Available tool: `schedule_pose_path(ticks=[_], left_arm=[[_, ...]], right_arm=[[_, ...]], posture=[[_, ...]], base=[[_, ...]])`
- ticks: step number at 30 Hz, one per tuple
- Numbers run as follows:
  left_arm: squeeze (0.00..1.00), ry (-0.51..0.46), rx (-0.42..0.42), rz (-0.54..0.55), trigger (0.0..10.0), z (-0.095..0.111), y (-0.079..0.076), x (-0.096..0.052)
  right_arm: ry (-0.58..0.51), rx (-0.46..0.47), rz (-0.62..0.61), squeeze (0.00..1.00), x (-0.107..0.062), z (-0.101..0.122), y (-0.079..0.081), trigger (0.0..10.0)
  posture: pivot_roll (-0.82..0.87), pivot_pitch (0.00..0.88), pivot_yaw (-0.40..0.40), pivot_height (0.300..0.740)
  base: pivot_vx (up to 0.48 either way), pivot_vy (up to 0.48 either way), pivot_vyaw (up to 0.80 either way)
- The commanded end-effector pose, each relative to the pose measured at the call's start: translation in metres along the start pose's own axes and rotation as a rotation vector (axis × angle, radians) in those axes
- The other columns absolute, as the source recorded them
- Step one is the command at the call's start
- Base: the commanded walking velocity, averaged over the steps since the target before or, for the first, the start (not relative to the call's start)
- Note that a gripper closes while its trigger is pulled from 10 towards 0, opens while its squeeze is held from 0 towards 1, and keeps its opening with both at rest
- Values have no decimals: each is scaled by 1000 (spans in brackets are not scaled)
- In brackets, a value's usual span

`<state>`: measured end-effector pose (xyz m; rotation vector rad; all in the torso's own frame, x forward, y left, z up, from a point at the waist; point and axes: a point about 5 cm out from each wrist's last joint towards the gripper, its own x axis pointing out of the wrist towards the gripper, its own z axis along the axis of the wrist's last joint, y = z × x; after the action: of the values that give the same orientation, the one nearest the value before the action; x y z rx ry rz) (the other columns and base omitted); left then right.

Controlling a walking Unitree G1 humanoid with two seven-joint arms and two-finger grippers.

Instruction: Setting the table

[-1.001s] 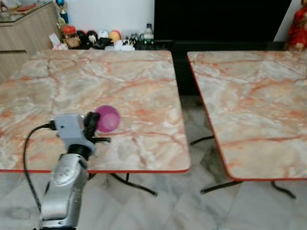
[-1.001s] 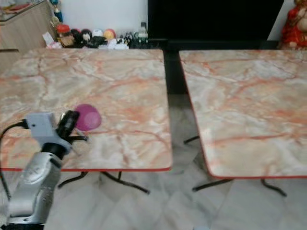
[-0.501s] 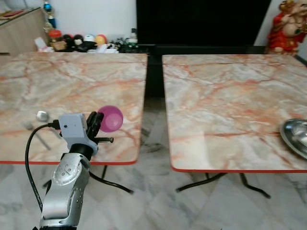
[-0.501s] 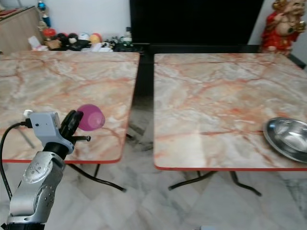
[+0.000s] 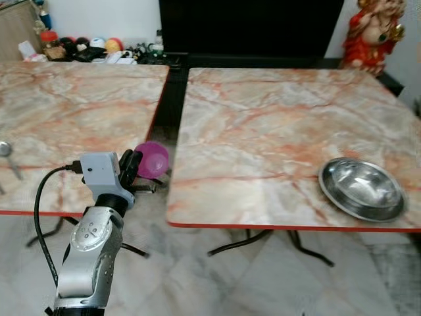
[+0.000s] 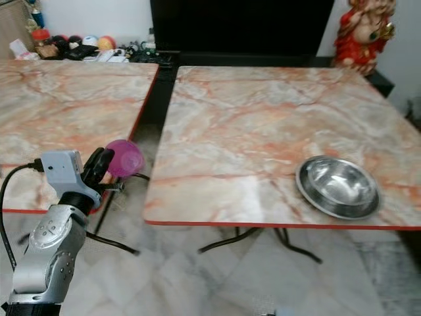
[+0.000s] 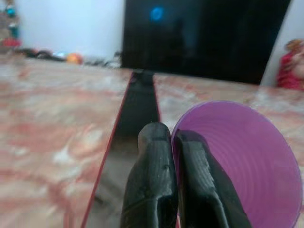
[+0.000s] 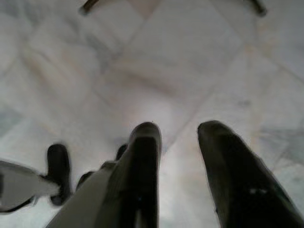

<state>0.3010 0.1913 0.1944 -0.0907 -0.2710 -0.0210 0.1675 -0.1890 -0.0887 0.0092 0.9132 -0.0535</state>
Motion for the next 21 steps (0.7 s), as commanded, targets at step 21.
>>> schedule_pose_path(ticks=[21], left_arm=[[0,-15,42,37,10000,8,13,3]], right_arm=[[13,0,6,0,0,-3,2,10000]], posture=[[59,127,-5,740]], base=[[0,-441,0]])
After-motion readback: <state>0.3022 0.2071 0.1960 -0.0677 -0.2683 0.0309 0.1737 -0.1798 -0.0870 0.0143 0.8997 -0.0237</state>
